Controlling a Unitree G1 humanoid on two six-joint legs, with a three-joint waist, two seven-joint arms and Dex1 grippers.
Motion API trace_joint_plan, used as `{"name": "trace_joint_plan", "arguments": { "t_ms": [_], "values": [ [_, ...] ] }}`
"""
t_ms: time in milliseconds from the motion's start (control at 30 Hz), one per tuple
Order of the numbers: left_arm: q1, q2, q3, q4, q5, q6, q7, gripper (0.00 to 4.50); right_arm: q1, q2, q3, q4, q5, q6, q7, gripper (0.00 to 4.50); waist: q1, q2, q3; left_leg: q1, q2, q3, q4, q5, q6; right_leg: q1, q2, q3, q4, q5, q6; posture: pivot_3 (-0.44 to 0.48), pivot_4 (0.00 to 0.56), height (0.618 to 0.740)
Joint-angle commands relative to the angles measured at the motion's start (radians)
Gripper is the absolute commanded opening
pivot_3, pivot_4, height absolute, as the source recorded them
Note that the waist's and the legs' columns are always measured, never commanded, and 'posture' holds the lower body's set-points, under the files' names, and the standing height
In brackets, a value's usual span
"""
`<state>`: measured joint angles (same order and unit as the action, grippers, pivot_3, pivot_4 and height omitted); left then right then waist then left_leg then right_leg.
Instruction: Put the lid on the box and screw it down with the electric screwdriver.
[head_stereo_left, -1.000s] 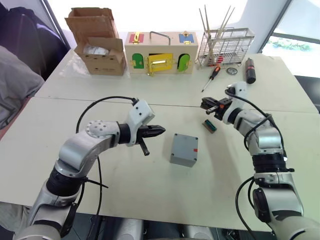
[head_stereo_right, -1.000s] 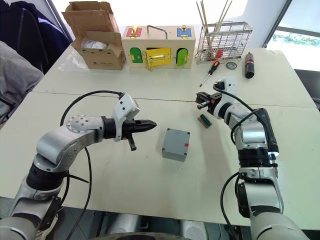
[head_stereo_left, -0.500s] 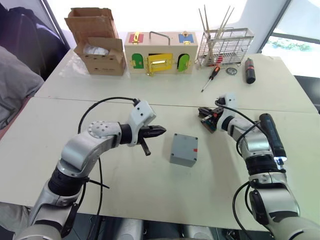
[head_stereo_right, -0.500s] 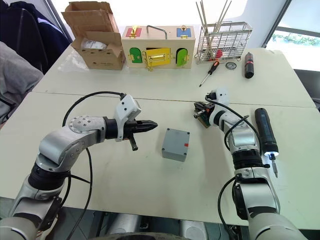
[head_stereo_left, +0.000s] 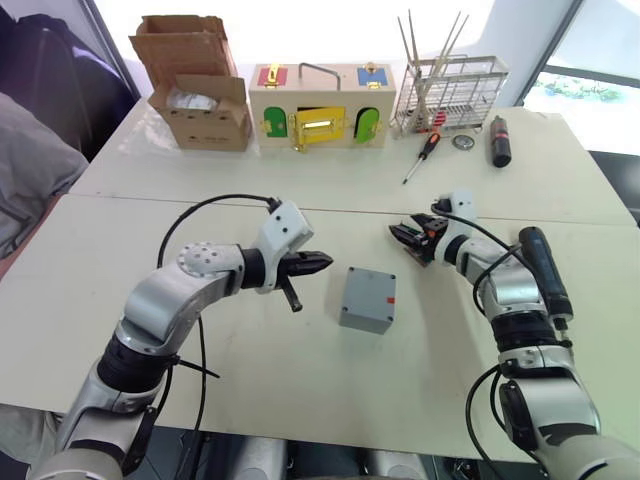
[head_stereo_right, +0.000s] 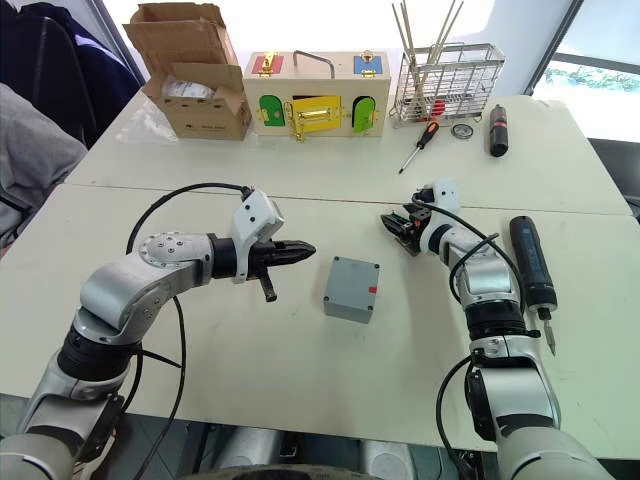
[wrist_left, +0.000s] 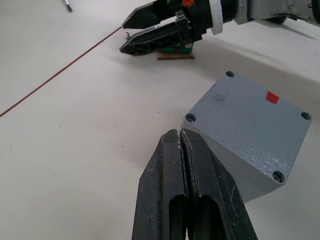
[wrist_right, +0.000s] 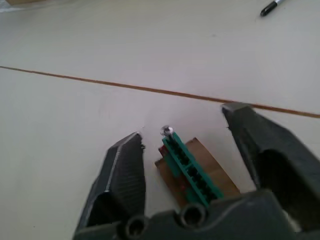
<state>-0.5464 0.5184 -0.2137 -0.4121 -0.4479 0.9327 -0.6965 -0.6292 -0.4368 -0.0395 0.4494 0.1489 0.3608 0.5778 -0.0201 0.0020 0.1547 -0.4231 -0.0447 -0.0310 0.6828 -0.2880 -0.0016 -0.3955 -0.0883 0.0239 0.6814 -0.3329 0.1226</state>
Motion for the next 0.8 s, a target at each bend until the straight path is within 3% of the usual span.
{"name": "trace_joint_plan", "arguments": {
  "t_ms": [33,600,700,800],
  "values": [
    [-0.007,0.000,0.004,-0.022,-0.001,-0.019,-0.002,0.00,0.004,-0.013,-0.019,-0.046,0.008,0.002,0.001,2.77,0.000,0.000,0.000,0.000,0.000,0.000,0.000,0.000,0.000,0.000,0.000,0.000,0.000,0.000,0.000,0.000,0.150,0.740],
    [0.006,-0.003,-0.011,-0.025,0.004,-0.024,-0.002,0.00,0.013,-0.005,-0.021,-0.137,0.040,0.042,0.016,2.77,0.000,0.000,0.000,0.000,0.000,0.000,0.000,0.000,0.000,0.000,0.000,0.000,0.000,0.000,0.000,0.000,0.150,0.740],
    [0.007,-0.004,-0.011,-0.026,0.004,-0.024,-0.001,0.00,0.015,-0.010,-0.013,-0.126,0.028,0.041,0.010,2.16,0.000,0.000,0.000,0.000,0.000,0.000,0.000,0.000,0.000,0.000,0.000,0.000,0.000,0.000,0.000,0.000,0.150,0.740],
    [0.007,-0.004,-0.010,-0.025,0.004,-0.025,-0.001,0.00,0.015,-0.009,-0.012,-0.125,0.026,0.043,0.010,0.86,0.000,0.000,0.000,0.000,0.000,0.000,0.000,0.000,0.000,0.000,0.000,0.000,0.000,0.000,0.000,0.000,0.150,0.740]
  ]
}}
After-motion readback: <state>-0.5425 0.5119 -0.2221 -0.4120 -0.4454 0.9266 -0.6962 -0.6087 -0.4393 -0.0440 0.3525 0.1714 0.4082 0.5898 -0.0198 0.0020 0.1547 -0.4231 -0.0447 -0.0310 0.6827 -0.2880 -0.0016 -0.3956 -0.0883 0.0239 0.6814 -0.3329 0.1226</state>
